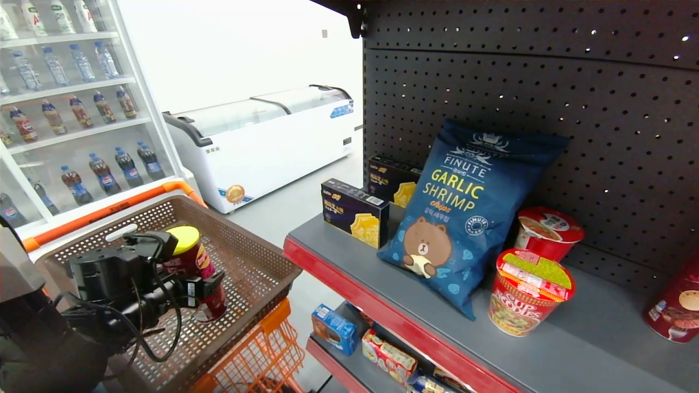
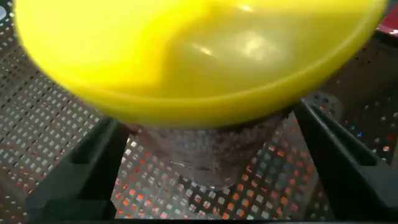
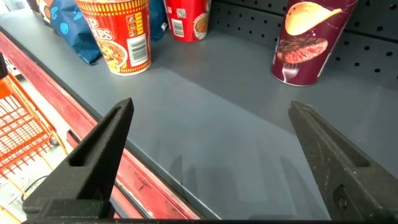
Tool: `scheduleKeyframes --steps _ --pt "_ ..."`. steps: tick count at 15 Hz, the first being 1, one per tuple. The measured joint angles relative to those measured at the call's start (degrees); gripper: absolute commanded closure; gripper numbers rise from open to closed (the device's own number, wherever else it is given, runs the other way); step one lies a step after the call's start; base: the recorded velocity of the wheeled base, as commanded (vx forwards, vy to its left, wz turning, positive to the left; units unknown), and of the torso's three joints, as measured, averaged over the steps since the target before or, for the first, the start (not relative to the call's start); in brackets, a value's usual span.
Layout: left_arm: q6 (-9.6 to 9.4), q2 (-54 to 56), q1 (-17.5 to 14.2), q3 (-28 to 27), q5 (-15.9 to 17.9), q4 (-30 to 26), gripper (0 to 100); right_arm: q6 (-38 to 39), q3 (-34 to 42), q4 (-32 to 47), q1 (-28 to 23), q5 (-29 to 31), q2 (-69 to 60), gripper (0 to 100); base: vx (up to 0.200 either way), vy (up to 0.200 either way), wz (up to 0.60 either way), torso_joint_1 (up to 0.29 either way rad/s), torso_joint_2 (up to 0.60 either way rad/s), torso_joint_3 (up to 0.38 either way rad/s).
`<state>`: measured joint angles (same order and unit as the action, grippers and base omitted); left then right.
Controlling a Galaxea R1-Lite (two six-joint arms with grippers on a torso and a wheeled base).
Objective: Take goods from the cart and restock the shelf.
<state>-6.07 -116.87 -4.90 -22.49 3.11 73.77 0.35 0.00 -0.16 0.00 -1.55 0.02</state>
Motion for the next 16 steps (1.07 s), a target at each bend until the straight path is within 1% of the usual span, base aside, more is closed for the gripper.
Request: scheduleKeyframes --steps 2,6,8,10,11,12,13,15,16 --pt "-0.39 -2.1 0.0 -0.2 -0.1 1.5 0 0.0 0.0 0.0 0.0 0.0 0.0 0 0.0 0.0 0.0 0.0 0.0 0.0" --pt "-0.44 -4.2 0.1 -1.0 -1.3 1.1 0 0.0 0.0 0.0 0.0 0.0 0.0 0 0.0 0.0 0.0 0.0 0.0 0.0" --pt "0.2 -4.5 0.1 -2.4 -4.4 -2.2 0 0.0 0.0 0.0 0.0 0.0 0.0 0 0.0 0.0 0.0 0.0 0.0 0.0" --pt "1.1 -3.6 0.1 -2.9 -4.5 -4.2 0 0.0 0.0 0.0 0.0 0.0 0.0 0 0.0 0.0 0.0 0.0 0.0 0.0" --pt "2.35 -2.0 0.3 -3.2 -4.2 -5.6 0 0.0 0.0 0.0 0.0 0.0 0.0 0 0.0 0.0 0.0 0.0 0.0 0.0" --pt "3.64 -0.2 0.5 -3.9 -3.9 -7.4 0 0.0 0.0 0.0 0.0 0.0 0.0 0 0.0 0.0 0.0 0.0 0.0 0.0" --pt "4.49 2.0 0.8 -4.6 -3.7 -10.5 0 0.0 0.0 0.0 0.0 0.0 0.0 0 0.0 0.0 0.0 0.0 0.0 0.0" --pt "5.47 7.6 1.1 -6.6 -3.3 -21.8 0 0.0 0.0 0.0 0.0 0.0 0.0 0 0.0 0.0 0.0 0.0 0.0 0.0" --pt "6.14 10.6 1.2 -7.9 -2.4 -26.0 0 0.0 0.0 0.0 0.0 0.0 0.0 0 0.0 0.0 0.0 0.0 0.0 0.0"
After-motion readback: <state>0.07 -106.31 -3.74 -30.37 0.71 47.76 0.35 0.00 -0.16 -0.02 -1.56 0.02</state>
